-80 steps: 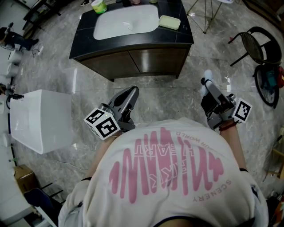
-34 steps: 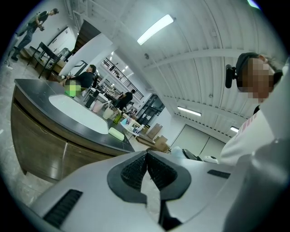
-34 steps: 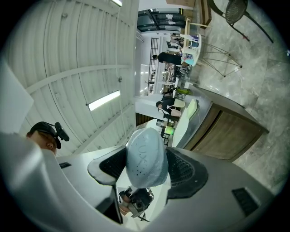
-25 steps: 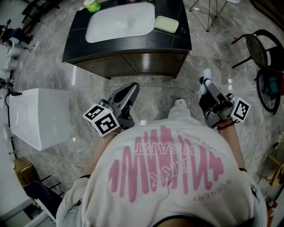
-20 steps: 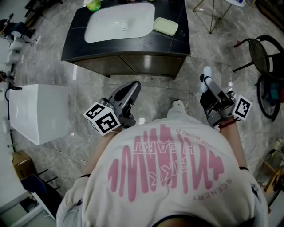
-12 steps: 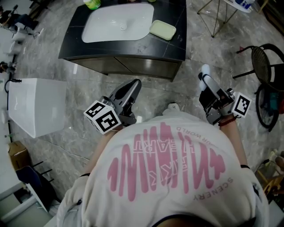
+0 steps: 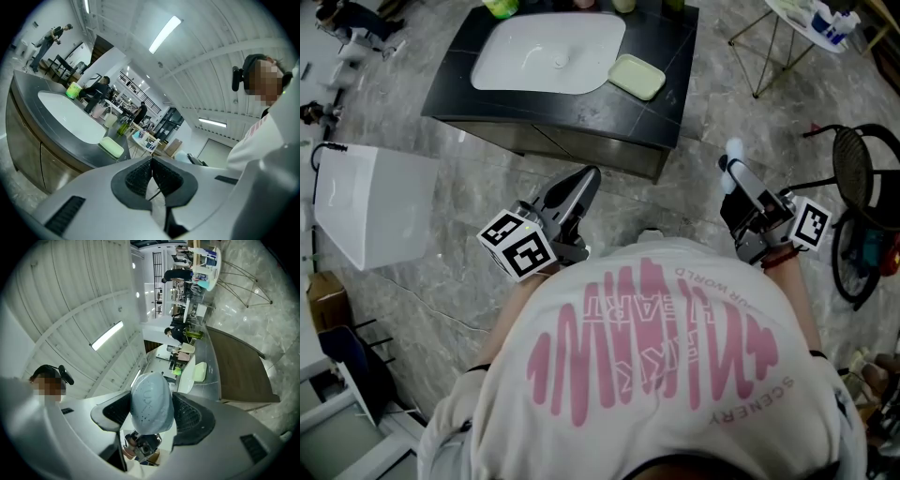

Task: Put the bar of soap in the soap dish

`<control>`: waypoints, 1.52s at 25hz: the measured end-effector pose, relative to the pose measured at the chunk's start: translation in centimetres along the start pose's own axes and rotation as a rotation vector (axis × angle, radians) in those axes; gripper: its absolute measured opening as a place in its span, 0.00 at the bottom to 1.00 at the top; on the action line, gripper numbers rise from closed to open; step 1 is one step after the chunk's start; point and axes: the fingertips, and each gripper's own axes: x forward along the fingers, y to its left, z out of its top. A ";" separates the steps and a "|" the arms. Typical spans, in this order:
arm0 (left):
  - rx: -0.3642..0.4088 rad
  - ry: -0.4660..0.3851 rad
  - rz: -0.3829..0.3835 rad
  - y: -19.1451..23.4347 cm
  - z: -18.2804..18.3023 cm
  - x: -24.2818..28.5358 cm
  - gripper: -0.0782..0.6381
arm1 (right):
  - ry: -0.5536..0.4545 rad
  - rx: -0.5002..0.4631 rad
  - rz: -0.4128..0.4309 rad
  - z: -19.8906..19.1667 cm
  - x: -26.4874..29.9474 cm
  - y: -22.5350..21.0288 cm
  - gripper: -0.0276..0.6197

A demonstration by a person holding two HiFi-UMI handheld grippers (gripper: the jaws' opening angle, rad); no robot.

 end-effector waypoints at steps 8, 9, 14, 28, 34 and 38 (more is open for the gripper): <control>-0.025 -0.005 0.058 0.4 -1.5 0.5 0.12 | 0.036 0.037 0.014 1.3 0.1 -2.3 0.47; -0.028 -0.005 0.066 0.5 -1.6 0.4 0.12 | 0.042 0.044 0.015 1.3 0.3 -2.6 0.47; -0.037 -0.012 0.102 1.5 -1.0 -0.3 0.12 | 0.077 0.056 0.041 1.3 2.5 -3.0 0.47; -0.100 -0.062 0.148 2.4 -0.9 -1.2 0.12 | 0.111 0.076 0.060 1.0 3.8 -3.6 0.47; -0.067 -0.038 0.155 2.7 -0.6 -1.1 0.12 | 0.104 0.078 0.057 1.2 4.2 -3.9 0.47; -0.063 -0.038 0.135 3.0 0.1 -0.9 0.12 | 0.083 0.070 0.054 1.6 4.6 -3.6 0.47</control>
